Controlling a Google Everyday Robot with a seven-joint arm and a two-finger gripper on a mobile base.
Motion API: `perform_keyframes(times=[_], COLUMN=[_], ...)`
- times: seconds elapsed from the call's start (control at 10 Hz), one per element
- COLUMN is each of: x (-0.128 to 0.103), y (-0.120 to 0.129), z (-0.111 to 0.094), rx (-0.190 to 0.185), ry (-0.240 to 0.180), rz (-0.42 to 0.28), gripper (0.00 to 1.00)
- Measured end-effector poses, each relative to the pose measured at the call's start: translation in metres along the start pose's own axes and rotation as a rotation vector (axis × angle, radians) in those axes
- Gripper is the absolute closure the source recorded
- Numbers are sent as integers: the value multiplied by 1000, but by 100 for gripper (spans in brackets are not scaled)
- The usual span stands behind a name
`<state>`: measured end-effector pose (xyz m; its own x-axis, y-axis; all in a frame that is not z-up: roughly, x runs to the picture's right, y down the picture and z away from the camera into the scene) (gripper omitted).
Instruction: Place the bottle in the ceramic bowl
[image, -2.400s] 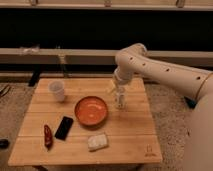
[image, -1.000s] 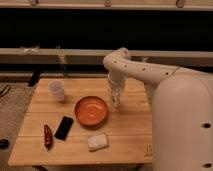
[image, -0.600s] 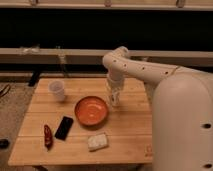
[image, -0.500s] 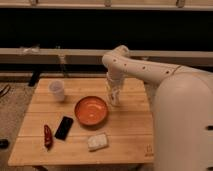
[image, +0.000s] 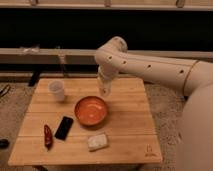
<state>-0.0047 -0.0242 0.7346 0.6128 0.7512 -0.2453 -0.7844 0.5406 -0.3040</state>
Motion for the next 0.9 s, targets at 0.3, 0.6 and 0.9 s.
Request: perform_keyframes(times=[0.3, 0.6, 0.9], x=[18, 42, 52], y=[48, 83, 102], z=[-23, -9, 19], rx=[-65, -164, -235], ry=[1, 69, 143], rz=[-94, -159, -199], gripper=[100, 95, 68])
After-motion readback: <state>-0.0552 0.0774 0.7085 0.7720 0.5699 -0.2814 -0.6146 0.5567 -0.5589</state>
